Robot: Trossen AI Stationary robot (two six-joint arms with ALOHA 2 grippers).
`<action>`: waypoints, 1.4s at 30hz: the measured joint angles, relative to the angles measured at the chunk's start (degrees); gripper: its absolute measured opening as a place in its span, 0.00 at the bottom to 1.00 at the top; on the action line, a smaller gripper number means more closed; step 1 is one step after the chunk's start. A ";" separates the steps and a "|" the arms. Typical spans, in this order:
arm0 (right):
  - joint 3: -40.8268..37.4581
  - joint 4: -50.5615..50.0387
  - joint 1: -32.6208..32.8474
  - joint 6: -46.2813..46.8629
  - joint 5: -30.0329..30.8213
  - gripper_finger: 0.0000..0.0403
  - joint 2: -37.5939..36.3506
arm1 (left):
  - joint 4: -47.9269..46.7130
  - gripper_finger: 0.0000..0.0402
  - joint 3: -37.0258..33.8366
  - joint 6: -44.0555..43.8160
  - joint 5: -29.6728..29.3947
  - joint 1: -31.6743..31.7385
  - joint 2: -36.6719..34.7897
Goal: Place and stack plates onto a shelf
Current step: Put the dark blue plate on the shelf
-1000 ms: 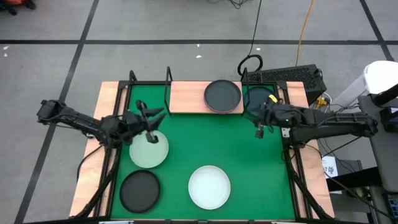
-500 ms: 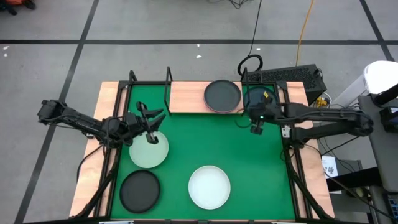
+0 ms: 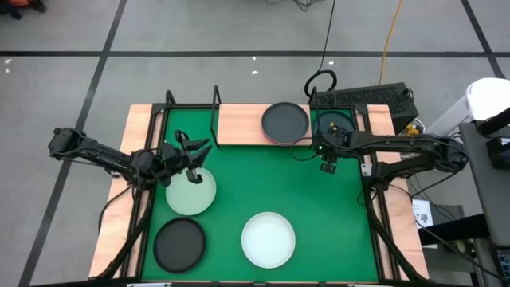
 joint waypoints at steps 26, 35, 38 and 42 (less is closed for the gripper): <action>-0.02 4.32 -12.27 -4.03 -1.11 0.56 9.22 | 0.02 0.29 0.02 -0.20 -0.02 0.00 0.00; 0.07 6.24 -13.47 -3.99 -1.22 0.49 11.17 | -0.02 0.29 0.04 -0.20 -0.02 0.00 0.00; 0.07 6.02 -13.47 -3.51 -1.25 0.47 10.87 | -0.06 0.29 0.04 -0.20 -0.02 0.00 0.00; 0.05 5.75 -13.47 -2.37 -1.25 0.44 10.81 | -0.06 0.29 0.04 -0.20 -0.02 0.00 0.00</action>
